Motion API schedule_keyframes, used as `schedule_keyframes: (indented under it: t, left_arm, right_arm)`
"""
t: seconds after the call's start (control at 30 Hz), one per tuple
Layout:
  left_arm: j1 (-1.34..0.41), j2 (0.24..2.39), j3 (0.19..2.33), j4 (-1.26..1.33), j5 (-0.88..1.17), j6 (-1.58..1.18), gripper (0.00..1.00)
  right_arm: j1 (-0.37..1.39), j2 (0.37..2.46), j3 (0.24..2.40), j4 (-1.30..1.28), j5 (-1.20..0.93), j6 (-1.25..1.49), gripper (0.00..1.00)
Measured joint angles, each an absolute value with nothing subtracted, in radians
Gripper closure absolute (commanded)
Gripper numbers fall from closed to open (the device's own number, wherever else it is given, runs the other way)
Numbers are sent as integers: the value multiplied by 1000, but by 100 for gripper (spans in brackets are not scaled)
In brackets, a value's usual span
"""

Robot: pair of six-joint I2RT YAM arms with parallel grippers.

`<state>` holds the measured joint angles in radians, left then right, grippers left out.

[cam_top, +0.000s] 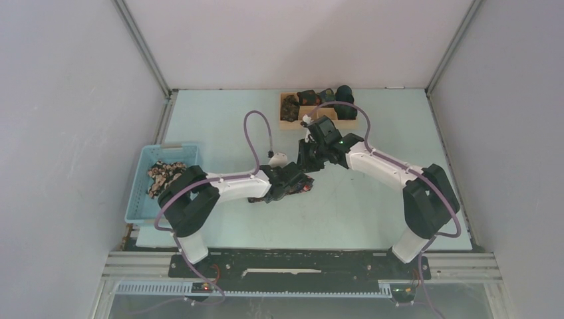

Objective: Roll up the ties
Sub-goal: Roll the tie at the center of the board.

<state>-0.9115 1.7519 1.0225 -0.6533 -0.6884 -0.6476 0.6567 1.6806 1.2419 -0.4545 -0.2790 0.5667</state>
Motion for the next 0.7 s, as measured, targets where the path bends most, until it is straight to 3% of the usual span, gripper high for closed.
schedule_keyframes:
  t: [0.33, 0.7]
  left_arm:
    - [-912, 1753, 1022, -604, -645, -624, 56]
    - [-911, 1715, 963, -516, -624, -601, 50]
  right_arm:
    - [666, 1650, 1231, -463, -257, 568, 86]
    - [714, 1646, 1231, -464, -171, 576, 86]
